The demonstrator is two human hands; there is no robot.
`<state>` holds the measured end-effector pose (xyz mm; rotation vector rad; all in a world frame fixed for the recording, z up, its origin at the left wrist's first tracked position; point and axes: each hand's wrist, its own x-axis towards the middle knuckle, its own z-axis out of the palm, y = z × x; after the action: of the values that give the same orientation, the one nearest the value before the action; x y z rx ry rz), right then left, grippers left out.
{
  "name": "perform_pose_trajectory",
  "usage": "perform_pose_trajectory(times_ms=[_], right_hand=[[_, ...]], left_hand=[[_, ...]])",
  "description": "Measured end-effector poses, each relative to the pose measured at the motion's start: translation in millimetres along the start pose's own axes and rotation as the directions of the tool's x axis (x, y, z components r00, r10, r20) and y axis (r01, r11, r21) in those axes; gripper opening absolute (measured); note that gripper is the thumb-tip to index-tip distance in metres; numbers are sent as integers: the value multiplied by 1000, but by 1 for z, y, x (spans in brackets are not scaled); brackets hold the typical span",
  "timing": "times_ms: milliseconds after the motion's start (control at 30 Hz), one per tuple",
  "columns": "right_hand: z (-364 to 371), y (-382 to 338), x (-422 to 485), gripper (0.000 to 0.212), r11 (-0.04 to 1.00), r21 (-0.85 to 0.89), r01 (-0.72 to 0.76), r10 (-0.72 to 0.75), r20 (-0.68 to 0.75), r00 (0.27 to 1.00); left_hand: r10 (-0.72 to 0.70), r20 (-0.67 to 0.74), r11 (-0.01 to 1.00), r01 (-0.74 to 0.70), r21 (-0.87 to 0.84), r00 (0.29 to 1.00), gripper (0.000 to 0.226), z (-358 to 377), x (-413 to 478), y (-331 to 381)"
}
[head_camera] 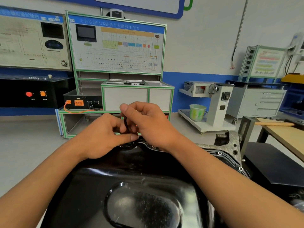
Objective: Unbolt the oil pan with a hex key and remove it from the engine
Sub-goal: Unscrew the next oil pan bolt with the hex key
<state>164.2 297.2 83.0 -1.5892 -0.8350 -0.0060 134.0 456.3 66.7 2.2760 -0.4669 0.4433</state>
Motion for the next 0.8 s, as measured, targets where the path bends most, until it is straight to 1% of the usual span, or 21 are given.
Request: perform_pose_trajectory(times_ms=[200, 267, 333, 400, 467, 500, 533, 633, 700, 733, 800], right_hand=[[2, -1, 3, 22, 995, 95, -11, 11, -4, 1000], [2, -1, 2, 18, 993, 108, 39, -36, -26, 999], [0, 0, 1, 13, 989, 85, 121, -117, -45, 992], [0, 0, -3, 15, 983, 46, 177, -177, 7, 984], [2, 0, -6, 18, 982, -17, 188, -185, 102, 977], [4, -1, -7, 20, 981, -41, 192, -185, 133, 974], [5, -2, -7, 21, 979, -56, 198, -188, 144, 972], [3, -1, -6, 18, 971, -88, 224, -214, 110, 971], [1, -1, -6, 12, 973, -77, 219, -213, 80, 974], [-1, 0, -7, 9, 976, -57, 212, -209, 60, 976], [-6, 2, -7, 13, 985, -1, 174, -174, 27, 984]], left_hand=[[29, 28, 999, -28, -31, 999, 35, -2, -1, 3], [32, 32, 998, -30, -47, 999, 29, -1, -1, 3], [39, 42, 997, -36, -69, 998, 20, -1, -1, 4], [44, 32, 996, -41, -85, 999, 6, -1, -1, 4], [56, 0, 993, -56, -107, 998, 13, -3, 0, 3], [77, 0, 989, -77, -125, 997, 10, -4, 0, 4], [91, 10, 988, -89, -125, 996, 13, -5, -1, 6], [80, 54, 992, -74, -103, 995, 18, -6, -1, 9], [64, -7, 993, -64, -102, 998, 23, -5, -1, 7], [45, -40, 994, -49, -101, 998, 18, -4, -1, 6], [28, -65, 993, -35, -109, 997, 9, -3, -1, 5]])
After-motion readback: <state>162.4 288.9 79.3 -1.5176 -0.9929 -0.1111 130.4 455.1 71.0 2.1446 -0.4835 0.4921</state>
